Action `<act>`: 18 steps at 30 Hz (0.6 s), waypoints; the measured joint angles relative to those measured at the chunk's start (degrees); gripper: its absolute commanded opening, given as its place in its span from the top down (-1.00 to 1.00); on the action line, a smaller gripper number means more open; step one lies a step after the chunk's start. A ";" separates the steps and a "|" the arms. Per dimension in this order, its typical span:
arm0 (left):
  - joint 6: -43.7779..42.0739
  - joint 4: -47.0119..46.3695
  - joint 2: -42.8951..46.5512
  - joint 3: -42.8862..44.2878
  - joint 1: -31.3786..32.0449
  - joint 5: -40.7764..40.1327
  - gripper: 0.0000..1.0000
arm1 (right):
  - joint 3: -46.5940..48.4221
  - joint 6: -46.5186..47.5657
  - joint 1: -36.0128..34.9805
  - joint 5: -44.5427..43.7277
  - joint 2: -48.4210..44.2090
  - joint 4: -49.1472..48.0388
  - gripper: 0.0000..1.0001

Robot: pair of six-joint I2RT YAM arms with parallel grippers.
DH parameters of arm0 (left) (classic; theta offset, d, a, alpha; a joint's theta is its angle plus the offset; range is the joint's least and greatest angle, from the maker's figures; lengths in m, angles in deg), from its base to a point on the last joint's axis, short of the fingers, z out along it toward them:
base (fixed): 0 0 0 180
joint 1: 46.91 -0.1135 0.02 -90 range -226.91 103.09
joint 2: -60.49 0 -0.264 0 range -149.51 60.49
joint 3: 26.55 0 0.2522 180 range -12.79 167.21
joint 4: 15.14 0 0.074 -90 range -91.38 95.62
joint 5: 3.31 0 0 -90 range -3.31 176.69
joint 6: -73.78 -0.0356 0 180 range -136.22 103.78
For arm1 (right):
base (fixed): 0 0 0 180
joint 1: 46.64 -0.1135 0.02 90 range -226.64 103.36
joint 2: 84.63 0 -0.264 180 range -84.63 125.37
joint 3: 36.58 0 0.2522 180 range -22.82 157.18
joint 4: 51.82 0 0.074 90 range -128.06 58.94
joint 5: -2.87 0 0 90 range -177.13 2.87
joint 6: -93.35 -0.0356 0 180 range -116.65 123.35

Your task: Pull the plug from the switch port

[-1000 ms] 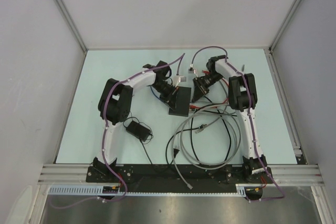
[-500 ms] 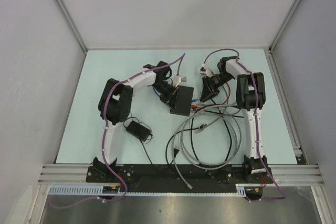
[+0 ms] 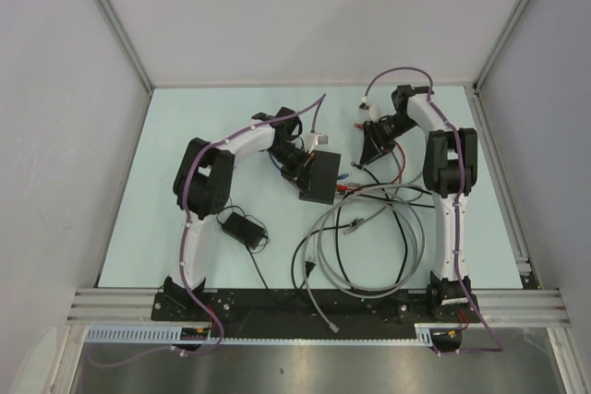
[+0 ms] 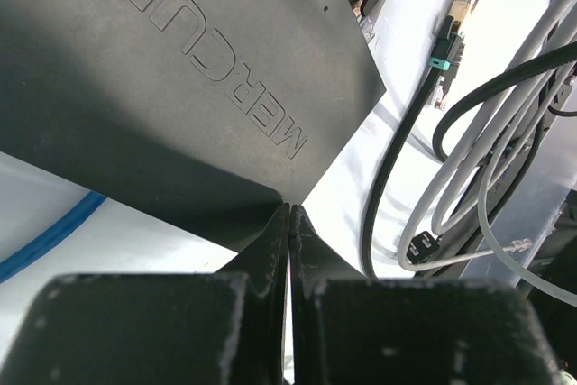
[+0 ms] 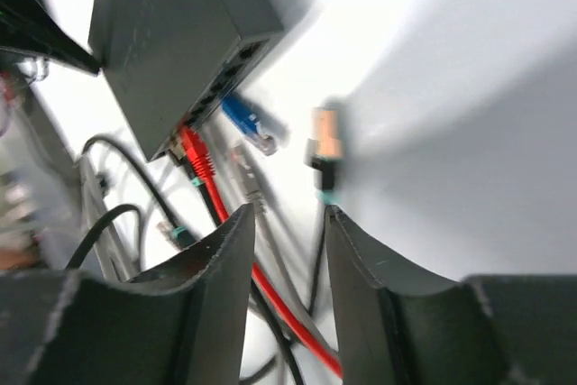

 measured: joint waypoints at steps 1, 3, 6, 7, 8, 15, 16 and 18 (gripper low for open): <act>0.00 0.17 -0.09 0.17 0.00 0.00 1.00 | -0.15 -0.31 0.37 -0.66 -1.42 -1.33 0.14; -0.02 0.31 -0.15 0.24 0.00 0.02 1.00 | -1.31 -1.68 0.92 -1.66 -4.59 -4.57 0.14; -0.02 0.31 -0.15 0.24 0.00 0.00 1.00 | -5.40 -6.23 1.86 -1.88 -10.14 -10.78 0.07; -0.02 0.31 -0.15 0.24 0.00 0.00 1.00 | -8.46 -9.14 2.03 -1.77 -12.72 -14.58 0.02; -0.02 0.31 -0.13 0.22 0.00 -0.02 1.00 | -12.94 -12.24 2.19 -1.68 -16.02 -20.13 0.00; -0.07 0.28 -0.09 0.20 0.04 -0.20 1.00 | -23.08 -19.19 -0.31 2.82 -23.50 -31.15 0.02; -0.07 0.28 -0.07 0.20 0.11 -0.26 1.00 | -21.27 -18.32 -1.14 4.02 -21.42 -29.79 0.03; -0.09 0.28 -0.07 0.20 0.13 -0.28 1.00 | -18.12 -15.96 -2.82 6.56 -16.13 -25.68 0.05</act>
